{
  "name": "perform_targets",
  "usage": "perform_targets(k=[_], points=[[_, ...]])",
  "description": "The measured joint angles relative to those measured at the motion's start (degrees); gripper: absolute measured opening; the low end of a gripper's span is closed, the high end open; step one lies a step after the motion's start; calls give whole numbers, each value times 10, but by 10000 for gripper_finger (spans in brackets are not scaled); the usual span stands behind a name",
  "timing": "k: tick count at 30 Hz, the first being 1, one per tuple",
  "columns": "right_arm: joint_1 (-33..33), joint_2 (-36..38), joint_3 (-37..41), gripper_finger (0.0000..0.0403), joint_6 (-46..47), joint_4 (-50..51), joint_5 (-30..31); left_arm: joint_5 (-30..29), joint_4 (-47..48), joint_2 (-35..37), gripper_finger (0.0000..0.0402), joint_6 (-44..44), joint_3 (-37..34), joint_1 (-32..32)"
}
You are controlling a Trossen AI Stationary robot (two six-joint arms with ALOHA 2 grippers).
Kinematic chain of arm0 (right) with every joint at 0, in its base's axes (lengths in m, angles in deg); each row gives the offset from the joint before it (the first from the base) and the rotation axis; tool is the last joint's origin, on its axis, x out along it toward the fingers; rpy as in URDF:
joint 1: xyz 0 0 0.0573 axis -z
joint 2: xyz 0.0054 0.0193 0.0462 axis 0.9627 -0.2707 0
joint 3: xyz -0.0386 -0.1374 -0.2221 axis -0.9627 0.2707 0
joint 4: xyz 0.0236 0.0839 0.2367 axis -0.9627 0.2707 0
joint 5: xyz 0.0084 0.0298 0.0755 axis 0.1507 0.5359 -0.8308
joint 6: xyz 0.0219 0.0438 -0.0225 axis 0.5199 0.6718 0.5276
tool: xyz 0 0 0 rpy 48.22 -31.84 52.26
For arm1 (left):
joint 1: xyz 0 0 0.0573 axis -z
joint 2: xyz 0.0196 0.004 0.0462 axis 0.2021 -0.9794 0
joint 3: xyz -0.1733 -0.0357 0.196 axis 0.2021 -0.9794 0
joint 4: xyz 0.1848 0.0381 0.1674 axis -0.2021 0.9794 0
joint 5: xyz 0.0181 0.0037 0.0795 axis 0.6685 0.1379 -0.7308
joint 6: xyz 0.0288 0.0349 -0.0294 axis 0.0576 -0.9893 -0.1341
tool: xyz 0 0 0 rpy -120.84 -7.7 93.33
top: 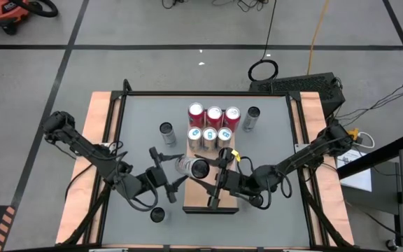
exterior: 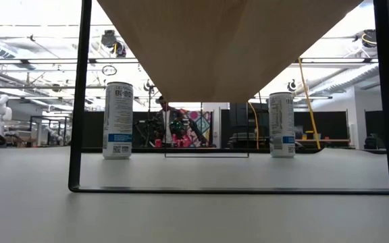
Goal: Place canned beverage on shelf
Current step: Put the middle left white soda can on the shelf aligned with the other blue soda can
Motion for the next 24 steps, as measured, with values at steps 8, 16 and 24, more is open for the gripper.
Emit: perform_targets(k=[8, 16, 24], points=[[-3, 22, 0, 183, 26, 76, 0, 42, 0, 0, 328, -1, 0, -4], [-2, 26, 0, 183, 39, 108, 2, 127, -1, 0, 328, -11, 0, -36], [-3, 26, 0, 184, 44, 140, 0, 179, 1, 0, 328, -16, 0, -47]])
